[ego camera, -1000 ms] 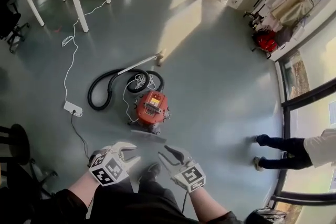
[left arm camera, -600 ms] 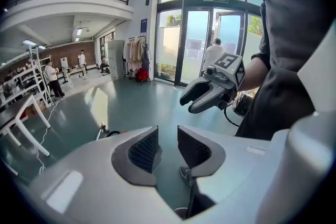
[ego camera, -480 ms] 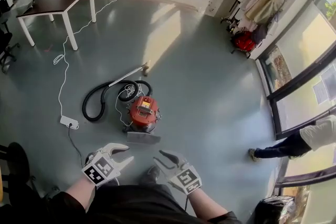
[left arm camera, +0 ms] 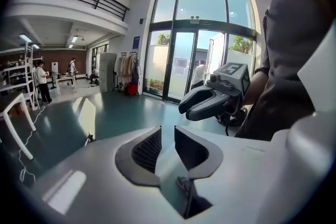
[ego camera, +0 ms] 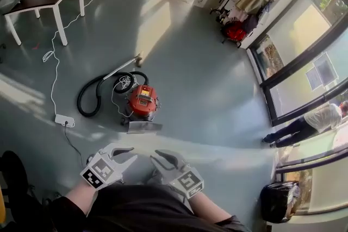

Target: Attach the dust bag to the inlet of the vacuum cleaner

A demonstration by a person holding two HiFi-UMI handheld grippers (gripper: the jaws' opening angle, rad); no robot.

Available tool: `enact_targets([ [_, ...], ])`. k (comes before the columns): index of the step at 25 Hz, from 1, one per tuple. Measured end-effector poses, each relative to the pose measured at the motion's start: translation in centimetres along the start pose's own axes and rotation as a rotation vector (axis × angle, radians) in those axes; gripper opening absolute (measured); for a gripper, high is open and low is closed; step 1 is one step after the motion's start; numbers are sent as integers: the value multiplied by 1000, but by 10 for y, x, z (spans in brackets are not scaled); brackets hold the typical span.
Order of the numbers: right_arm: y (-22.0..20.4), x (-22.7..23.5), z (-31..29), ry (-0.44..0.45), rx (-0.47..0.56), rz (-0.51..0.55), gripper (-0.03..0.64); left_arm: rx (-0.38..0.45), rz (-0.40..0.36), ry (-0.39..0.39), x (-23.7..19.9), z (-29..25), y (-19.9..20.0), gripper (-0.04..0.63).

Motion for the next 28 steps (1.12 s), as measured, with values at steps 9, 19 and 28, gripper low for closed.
enact_targets([
  [9, 16, 0, 35, 102, 87, 10, -5, 66, 31, 41, 38, -8, 23, 29],
  [19, 24, 10, 76, 228, 168, -42, -5, 115, 12, 41, 80, -56, 57, 17],
  [28, 20, 14, 84, 163, 193, -77, -6, 158, 32, 69, 89, -50, 56, 17],
])
Point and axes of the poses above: the fingertips, and each gripper's own axes: z backward along the fingers, x to its right, y out of its top, the point moved 5 cm from there along z, backward along the fingers, and after that the axes turned 8 degrees about x, right-handed, at the moved point
